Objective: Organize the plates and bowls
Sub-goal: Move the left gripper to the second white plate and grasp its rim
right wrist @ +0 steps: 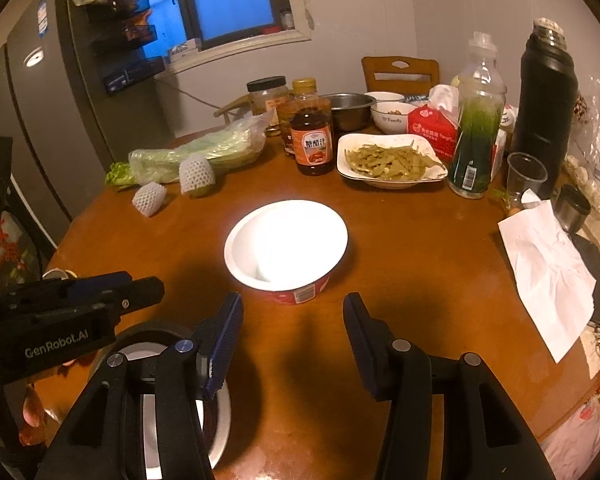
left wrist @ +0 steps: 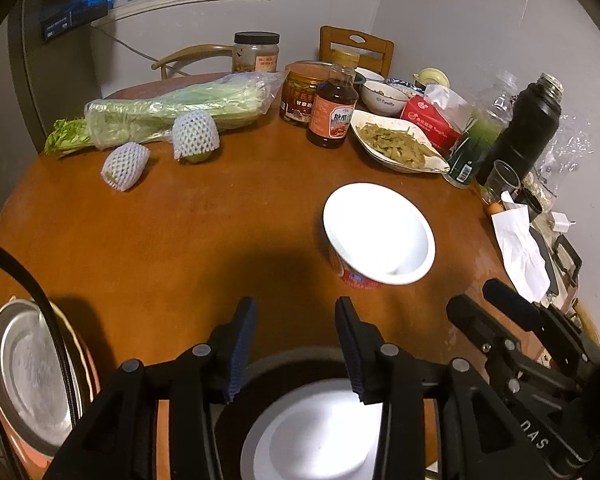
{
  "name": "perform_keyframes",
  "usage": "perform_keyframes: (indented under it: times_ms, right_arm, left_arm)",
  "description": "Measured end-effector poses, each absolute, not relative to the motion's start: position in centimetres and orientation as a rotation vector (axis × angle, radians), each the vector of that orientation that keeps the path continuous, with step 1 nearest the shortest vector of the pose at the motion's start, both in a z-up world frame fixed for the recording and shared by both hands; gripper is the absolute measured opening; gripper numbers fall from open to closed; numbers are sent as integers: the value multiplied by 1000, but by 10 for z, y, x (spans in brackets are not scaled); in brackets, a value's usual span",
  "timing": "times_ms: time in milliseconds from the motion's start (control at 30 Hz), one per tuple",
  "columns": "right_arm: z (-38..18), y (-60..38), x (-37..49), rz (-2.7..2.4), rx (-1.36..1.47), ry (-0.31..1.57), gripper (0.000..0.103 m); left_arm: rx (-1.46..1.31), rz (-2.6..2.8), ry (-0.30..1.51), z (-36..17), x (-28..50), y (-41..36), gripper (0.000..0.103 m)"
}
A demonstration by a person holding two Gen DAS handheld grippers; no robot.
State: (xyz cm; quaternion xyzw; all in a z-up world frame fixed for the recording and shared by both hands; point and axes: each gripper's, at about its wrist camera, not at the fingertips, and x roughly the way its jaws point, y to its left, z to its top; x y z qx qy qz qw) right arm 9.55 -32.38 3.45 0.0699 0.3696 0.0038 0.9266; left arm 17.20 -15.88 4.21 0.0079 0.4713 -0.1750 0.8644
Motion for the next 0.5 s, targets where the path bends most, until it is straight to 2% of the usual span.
perform_keyframes:
  times_ms: [500]
  right_arm:
    - [13,-349,140,-31,198,794,54]
  left_arm:
    - [-13,-375,1031,28,225,-192,43]
